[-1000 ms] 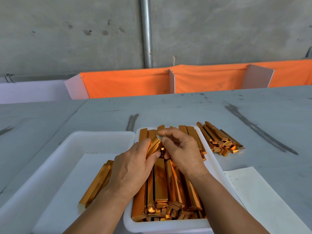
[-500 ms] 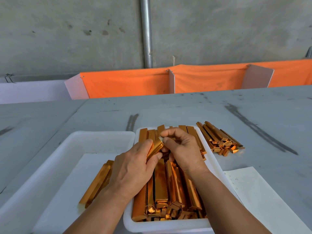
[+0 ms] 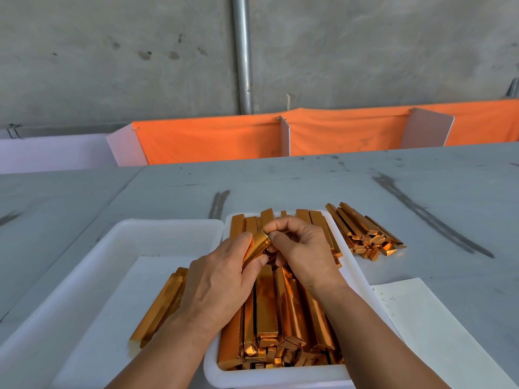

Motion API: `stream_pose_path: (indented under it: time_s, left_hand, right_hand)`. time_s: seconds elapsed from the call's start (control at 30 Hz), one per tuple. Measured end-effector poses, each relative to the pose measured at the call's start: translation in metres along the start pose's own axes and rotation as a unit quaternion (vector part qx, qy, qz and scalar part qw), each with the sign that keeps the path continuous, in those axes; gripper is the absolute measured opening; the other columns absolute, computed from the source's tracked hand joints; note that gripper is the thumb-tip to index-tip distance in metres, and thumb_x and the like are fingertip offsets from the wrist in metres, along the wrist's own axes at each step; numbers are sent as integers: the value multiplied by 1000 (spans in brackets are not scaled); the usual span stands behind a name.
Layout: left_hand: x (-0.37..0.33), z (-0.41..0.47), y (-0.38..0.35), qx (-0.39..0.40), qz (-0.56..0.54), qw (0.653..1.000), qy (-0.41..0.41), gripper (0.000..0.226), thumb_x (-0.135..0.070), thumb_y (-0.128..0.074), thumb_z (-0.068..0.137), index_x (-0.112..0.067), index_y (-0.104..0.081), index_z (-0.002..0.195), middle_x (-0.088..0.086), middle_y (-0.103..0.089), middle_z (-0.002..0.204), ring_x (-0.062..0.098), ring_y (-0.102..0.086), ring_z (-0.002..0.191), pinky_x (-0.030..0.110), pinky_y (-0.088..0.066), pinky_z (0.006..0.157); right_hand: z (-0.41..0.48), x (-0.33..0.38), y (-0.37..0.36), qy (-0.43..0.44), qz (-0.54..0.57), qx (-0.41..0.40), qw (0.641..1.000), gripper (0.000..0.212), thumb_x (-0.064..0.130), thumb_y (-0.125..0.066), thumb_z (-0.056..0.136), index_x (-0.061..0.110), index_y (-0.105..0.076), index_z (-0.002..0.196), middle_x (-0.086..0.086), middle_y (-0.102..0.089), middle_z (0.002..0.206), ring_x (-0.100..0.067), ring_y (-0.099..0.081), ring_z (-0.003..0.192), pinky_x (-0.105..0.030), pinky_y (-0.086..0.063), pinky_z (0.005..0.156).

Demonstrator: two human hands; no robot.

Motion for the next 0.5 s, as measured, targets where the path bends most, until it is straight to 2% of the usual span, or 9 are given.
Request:
stream_pose_path:
  time_s: [0.1,0.17,0.27,0.4,0.5]
  left_hand:
    - [1,0,0,3,2,1000,5,56,-65,-27,87,-26,-50,121,-13,-57,89,7,-56,70,17,-40,57]
    - [3,0,-1,6,0,1000,10,58,-66,-26,87,-27,-49,123,-10,-61,94,9,-60,75,18,-44,60]
    - [4,0,-2,3,-4,1000,13,61,-66,-23,86,-27,-48,125,-10,-63,97,10,-62,78,21,-48,62]
    - [6,0,-1,-1,-13,1000,25,59,-65,-27,88,-26,-48,127,-10,-63,96,10,-62,78,26,-53,65]
    - [6,0,-1,3,-16,999,34,57,-64,-30,89,-25,-49,126,-11,-59,90,10,-60,76,23,-50,65]
  right_hand:
    - [-1,-2,-1,-9,6,6,1000,25,1,-56,96,18,-74,90,-2,-66,77,-3,-58,60,-18,-48,52]
    - [-1,-4,-1,-17,13,12,1000,24,3,-56,96,17,-76,93,-8,-67,77,-13,-60,64,-21,-49,54]
    - [-2,-7,-3,-25,26,22,999,20,10,-60,97,20,-78,97,-4,-69,74,-22,-57,64,-23,-50,55]
    - [-3,-7,-7,-25,24,37,999,15,19,-65,95,25,-78,101,7,-74,78,-15,-54,55,-19,-49,56]
    - [-4,-5,-9,-22,36,43,998,17,20,-65,95,31,-78,97,11,-74,79,-8,-52,50,-17,-47,52]
Point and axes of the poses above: each hand's wrist, its own z-axis towards the middle knuckle, its own y-axis out of the back of the hand, x = y × z, the point moved 9 cm from there along z, towards the middle knuckle
